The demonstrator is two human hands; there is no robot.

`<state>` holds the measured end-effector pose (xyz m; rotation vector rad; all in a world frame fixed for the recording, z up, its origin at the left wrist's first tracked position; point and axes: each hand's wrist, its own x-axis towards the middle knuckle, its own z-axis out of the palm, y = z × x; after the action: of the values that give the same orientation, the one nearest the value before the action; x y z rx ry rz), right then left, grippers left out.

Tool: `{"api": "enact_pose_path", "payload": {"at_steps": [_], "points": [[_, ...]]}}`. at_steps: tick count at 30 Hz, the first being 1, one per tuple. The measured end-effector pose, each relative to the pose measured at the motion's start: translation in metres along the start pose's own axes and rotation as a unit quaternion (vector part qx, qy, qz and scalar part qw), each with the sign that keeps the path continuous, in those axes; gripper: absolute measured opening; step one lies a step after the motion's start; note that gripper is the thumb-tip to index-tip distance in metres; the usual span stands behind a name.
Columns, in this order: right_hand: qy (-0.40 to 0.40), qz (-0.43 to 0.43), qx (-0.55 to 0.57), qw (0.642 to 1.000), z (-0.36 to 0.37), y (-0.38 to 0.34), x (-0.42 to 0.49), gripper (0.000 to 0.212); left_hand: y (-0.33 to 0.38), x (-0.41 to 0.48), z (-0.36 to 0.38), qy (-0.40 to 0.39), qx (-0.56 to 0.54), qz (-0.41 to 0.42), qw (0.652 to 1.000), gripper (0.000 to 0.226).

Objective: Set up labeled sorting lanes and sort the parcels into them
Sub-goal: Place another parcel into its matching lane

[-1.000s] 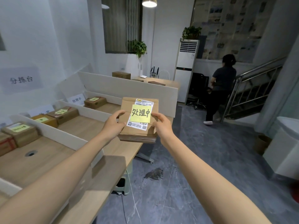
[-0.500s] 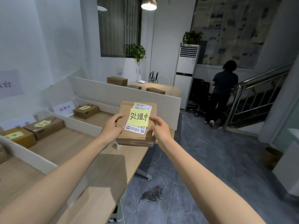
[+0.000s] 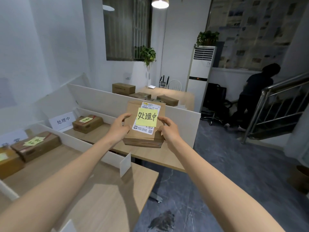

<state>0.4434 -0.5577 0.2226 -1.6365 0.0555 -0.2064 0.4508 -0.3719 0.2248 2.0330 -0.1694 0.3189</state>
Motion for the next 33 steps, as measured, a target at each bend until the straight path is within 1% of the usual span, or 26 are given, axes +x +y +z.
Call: {"api": "enact_pose_path", "payload": {"at_steps": [5,8,14,19,25,28,33], "points": [[-0.014,0.004,-0.001,1.0,0.005,0.007,0.045,0.039,-0.01,0.033,0.012,0.021,0.008,-0.014,1.0,0.048],[-0.036,0.009,-0.005,0.999,0.008,0.013,0.077,0.038,-0.017,0.052,0.02,0.036,0.014,-0.024,0.999,0.049],[-0.109,-0.007,0.01,0.994,0.005,0.02,0.144,0.036,-0.029,0.1,0.039,0.101,0.037,-0.055,0.993,0.047],[-0.163,-0.002,0.002,0.987,-0.003,0.026,0.201,0.044,-0.033,0.133,0.062,0.14,0.034,-0.078,0.986,0.048],[-0.23,-0.001,0.002,0.973,0.003,0.042,0.251,0.039,-0.042,0.152,0.083,0.189,0.032,-0.125,0.973,0.049],[-0.249,0.012,0.014,0.968,0.012,0.059,0.263,0.033,-0.051,0.155,0.09,0.196,0.029,-0.16,0.967,0.049],[-0.284,0.05,0.033,0.957,0.033,0.079,0.285,0.024,-0.071,0.161,0.093,0.22,0.042,-0.187,0.956,0.049]]}}
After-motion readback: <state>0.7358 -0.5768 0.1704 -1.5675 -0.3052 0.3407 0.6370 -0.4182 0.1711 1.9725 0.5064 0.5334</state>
